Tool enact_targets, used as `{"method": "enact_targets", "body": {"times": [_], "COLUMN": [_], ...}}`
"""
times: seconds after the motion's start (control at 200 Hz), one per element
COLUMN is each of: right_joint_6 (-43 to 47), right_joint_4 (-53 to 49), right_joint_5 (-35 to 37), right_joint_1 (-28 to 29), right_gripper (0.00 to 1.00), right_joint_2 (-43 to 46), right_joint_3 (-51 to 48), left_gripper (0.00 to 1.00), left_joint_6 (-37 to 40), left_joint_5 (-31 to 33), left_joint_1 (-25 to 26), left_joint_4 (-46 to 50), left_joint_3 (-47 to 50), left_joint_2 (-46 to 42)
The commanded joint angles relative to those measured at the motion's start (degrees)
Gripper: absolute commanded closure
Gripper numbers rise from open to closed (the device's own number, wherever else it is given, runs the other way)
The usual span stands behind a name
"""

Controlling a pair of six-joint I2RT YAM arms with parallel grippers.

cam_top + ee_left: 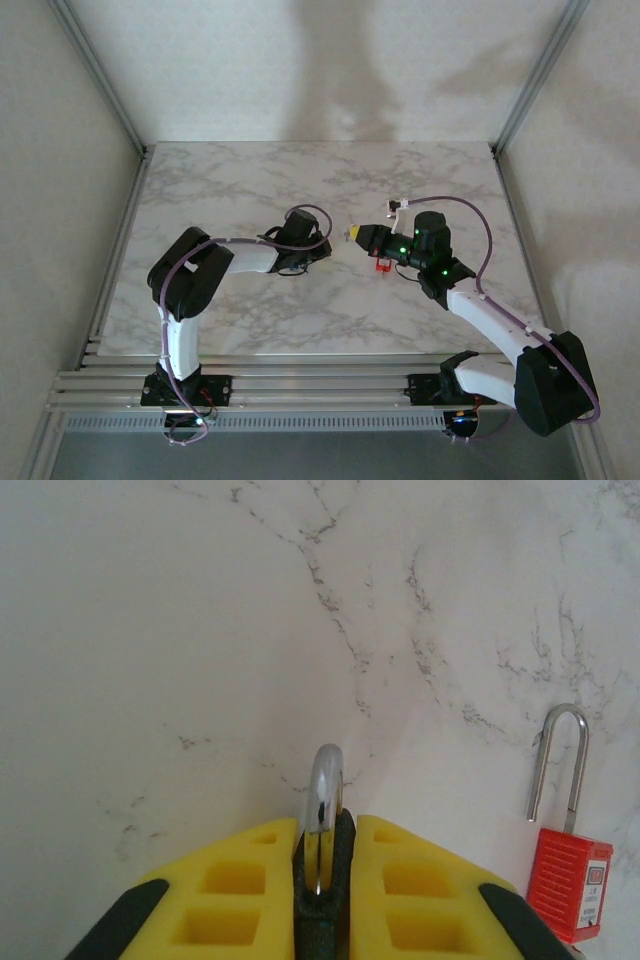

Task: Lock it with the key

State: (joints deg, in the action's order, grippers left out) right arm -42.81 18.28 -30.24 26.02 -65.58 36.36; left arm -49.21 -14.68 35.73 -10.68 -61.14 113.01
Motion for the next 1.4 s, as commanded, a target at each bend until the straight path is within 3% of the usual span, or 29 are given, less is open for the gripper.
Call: {"method": "enact_targets", "body": {"times": [0.0,0.435,0.856,1.397], "right_joint_6": [-0.26,-0.4,0.11,2.11], "right_joint_4": [1.99,1.65,-0.6,-6.14], "right_joint_5": [-1.49,-1.53,-0.17,2.85], "right_joint_1": [-0.35,-0.36,-0.39,-0.8], "right_gripper": [1.0,1.0,1.0,1.0], "right_joint_2": [-0.58,-0.9,-0.82,-5.31], "right_joint_3": [-0.04,0.21,0.68,2.53], "left_gripper": [0.83,0.63,0.52,0.05], "left_joint_6": [1.57,2.98,4.68,10.72], "left_joint_5": [2.37,3.81,6.48,15.55], "left_joint_1": [0.49,0.49,-0.43,-0.98], "left_joint_4": [2.53,5.2,7.94,10.13], "left_joint_3": [-1.3,-2.65,-2.66,-0.78], "left_joint_2": [1.33,1.07,-2.93,-19.75]}}
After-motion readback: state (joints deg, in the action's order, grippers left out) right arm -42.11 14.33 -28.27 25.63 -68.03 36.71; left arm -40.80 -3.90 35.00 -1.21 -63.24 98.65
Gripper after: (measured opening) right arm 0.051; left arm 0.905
